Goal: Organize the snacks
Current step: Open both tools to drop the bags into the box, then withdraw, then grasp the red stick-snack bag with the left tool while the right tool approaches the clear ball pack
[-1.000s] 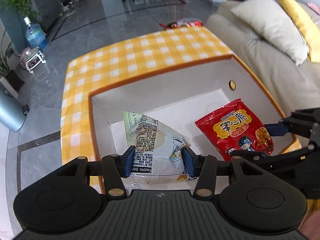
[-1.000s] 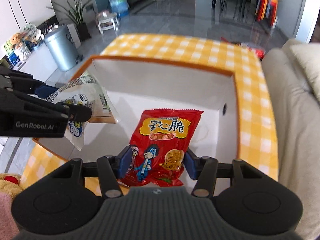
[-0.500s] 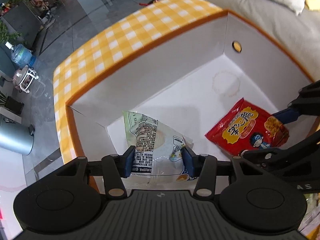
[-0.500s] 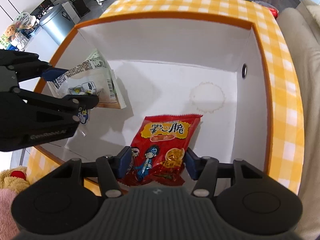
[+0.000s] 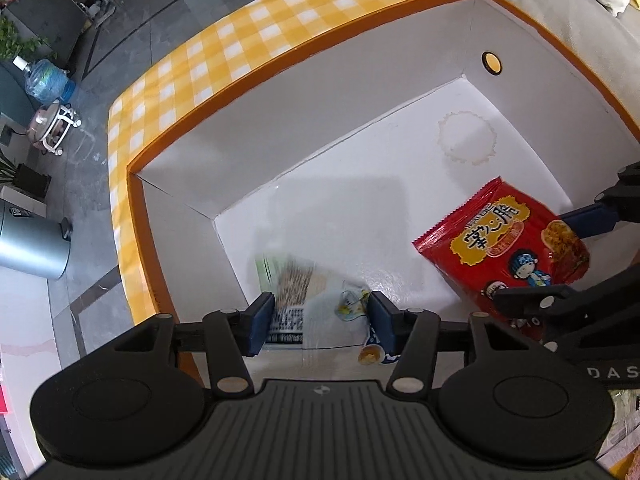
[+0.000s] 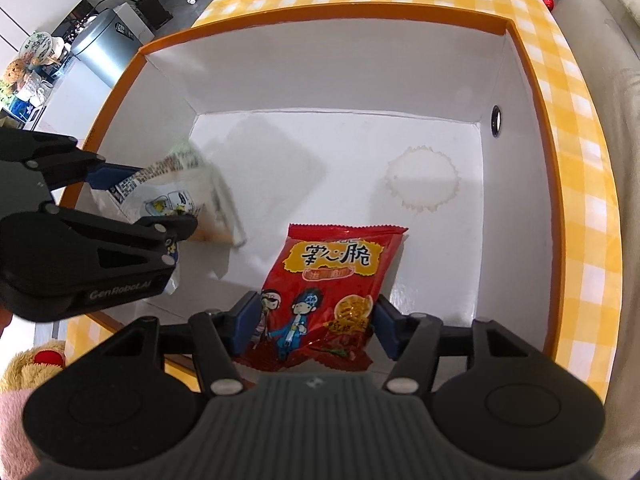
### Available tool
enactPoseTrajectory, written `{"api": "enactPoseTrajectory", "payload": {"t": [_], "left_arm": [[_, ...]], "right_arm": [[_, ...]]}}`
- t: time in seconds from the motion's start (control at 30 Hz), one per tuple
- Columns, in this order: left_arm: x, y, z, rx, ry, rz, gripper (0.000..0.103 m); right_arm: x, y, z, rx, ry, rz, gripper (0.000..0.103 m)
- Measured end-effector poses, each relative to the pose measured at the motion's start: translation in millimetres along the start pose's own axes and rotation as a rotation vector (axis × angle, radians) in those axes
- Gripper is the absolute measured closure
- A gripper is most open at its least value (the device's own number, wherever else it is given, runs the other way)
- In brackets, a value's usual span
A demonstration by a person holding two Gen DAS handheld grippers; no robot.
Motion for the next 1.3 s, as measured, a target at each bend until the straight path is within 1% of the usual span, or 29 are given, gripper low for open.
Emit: {"api": "enactPoseTrajectory", "payload": {"t": [0.03,0.07,0.17,0.23,0.3,0.5,0.7,0.8,0.93,1.0,1.17,1.3], "left_arm": [[0,-2,0,-0.004,0.0,0.007,0.039],[0,-6,1,-0.009,0.0,0.014,0.035],[1,-16,0,-0.029,-0.003,0.042,0.028],[1,-24,-1,-0.037,-0.004,0.057,0.028],[2,-33,-2,-0.044,-0.004,0.077,0.028],[9,-65,-7,-0.063,-0.048,0.153,0.028],[26,-100,-3,-0.085,-0.074,0.224,0.028],[37,-117,1,-0.087,-0.093,0.255,0.028],[57,-138,10,-0.079,-0.129,0.3,0.028],[67,-146,13,-0.071,-0.144,0.312,0.028],[96,-158,29,-0.046,-0.179,0.328,0.027],[120,-160,45,-0.037,-0.191,0.324,0.027]], "right_arm": [[0,0,0,0.004,0.005,-0.006,0.04],[0,0,0,0.007,0.013,-0.012,0.04],[0,-2,-2,0.011,0.029,-0.021,0.038],[0,-7,-3,0.024,0.031,-0.009,0.035],[-1,-12,-3,0.036,0.039,0.001,0.033],[2,-39,-8,0.04,0.045,0.066,0.033],[17,-73,-15,0.013,0.047,0.142,0.032],[30,-90,-18,0.003,0.04,0.185,0.026],[55,-106,-21,-0.028,0.02,0.217,0.024],[69,-112,-22,-0.03,0.003,0.229,0.024],[111,-128,-26,-0.022,-0.053,0.274,0.023],[143,-136,-23,-0.007,-0.073,0.313,0.022]]}}
Point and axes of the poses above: each gripper's, at about its wrist camera, not at the fingertips, and y roughly the way its jaws point, z to its right, x to its underside, the point moved 6 cm from there along y, roughly the way its jaws point, and after that the axes turned 14 degrees about y, right-handed, at the moved point
